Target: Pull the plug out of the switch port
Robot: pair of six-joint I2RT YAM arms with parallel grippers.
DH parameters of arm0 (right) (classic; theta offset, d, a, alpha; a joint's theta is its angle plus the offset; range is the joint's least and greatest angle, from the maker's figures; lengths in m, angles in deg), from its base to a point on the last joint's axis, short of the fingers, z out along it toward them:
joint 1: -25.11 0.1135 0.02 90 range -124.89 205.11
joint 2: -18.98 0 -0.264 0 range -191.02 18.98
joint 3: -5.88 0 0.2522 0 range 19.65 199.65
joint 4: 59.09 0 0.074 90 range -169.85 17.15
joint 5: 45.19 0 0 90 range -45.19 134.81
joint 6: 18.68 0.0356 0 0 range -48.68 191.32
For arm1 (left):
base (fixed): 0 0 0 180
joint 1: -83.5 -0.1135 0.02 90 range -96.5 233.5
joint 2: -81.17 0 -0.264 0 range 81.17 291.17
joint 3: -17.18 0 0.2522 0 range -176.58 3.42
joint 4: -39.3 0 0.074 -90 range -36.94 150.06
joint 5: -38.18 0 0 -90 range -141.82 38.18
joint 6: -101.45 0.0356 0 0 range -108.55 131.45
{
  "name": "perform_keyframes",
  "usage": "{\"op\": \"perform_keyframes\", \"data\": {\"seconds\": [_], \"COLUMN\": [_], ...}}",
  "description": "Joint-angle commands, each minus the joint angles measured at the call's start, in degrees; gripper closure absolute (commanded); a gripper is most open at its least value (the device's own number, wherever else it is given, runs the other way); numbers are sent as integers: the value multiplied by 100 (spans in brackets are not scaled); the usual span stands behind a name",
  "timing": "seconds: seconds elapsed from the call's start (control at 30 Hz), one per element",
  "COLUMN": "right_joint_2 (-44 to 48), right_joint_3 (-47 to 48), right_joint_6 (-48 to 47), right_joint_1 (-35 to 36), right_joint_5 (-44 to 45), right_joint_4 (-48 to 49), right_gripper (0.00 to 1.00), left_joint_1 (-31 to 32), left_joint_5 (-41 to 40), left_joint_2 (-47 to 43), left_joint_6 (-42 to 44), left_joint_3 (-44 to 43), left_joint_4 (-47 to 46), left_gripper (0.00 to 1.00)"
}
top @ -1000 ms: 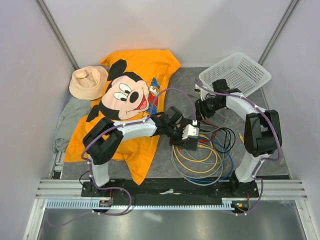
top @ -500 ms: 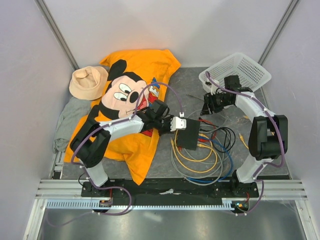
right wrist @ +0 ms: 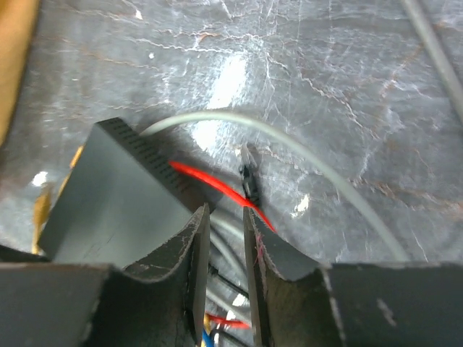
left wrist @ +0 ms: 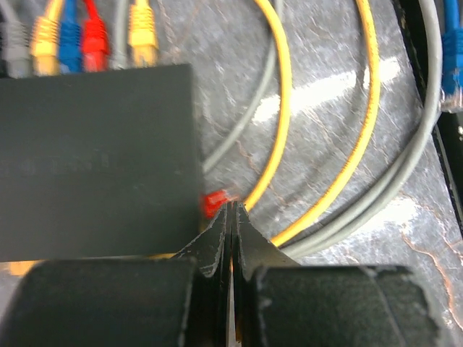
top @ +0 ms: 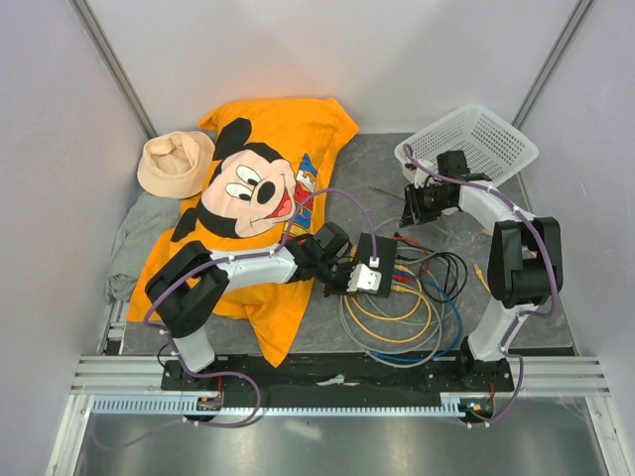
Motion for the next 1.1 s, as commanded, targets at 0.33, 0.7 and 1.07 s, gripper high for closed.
{"op": "perform_keyframes", "data": {"seconds": [0.33, 0.7, 1.07], "right_joint_2": [-491, -412, 467], "right_joint_3": [252, 347, 603], "right_joint_6": [147, 394, -896], "right_joint_1": [1062, 1669, 97], "right_joint_5": [952, 1416, -222], "right_joint_4": [54, 63, -1322], "right_gripper": [70, 70, 42], "left_joint_1": [-503, -802, -794], "left_joint_5": [-1376, -1139, -84], "left_joint_2": [360, -334, -845], "left_joint_6": [-2077, -1762, -1917], "left_joint_3": [-27, 34, -782], "left_joint_4": [-766, -83, 1019], "left_gripper": [98, 98, 98]}}
